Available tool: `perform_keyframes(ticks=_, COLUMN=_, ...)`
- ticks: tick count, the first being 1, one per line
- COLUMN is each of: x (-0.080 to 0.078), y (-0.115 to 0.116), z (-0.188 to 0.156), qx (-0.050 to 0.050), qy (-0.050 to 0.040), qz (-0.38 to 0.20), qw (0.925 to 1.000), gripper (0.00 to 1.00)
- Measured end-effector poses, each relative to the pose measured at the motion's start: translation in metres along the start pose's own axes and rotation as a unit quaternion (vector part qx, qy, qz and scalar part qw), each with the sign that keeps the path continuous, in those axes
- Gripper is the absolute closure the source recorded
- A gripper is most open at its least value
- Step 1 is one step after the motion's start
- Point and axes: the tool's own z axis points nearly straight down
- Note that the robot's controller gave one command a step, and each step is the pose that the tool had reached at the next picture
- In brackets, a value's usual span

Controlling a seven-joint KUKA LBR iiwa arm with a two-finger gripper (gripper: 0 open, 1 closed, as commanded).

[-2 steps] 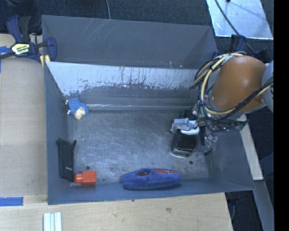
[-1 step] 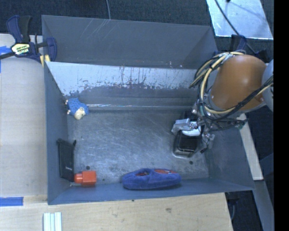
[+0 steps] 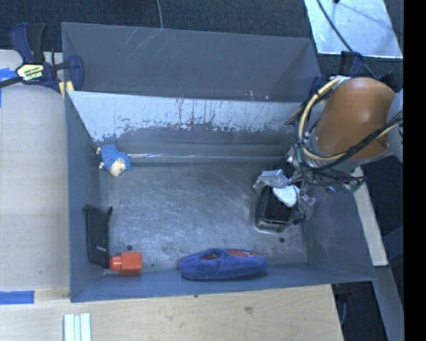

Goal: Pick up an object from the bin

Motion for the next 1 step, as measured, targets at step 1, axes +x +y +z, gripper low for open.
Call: perform_keyframes(ticks=1, x=0.0398, y=-0.0088, z=-0.1236, qx=0.011, qy=0.0072, qz=-0.008, qw=0.9999, gripper=1.00)
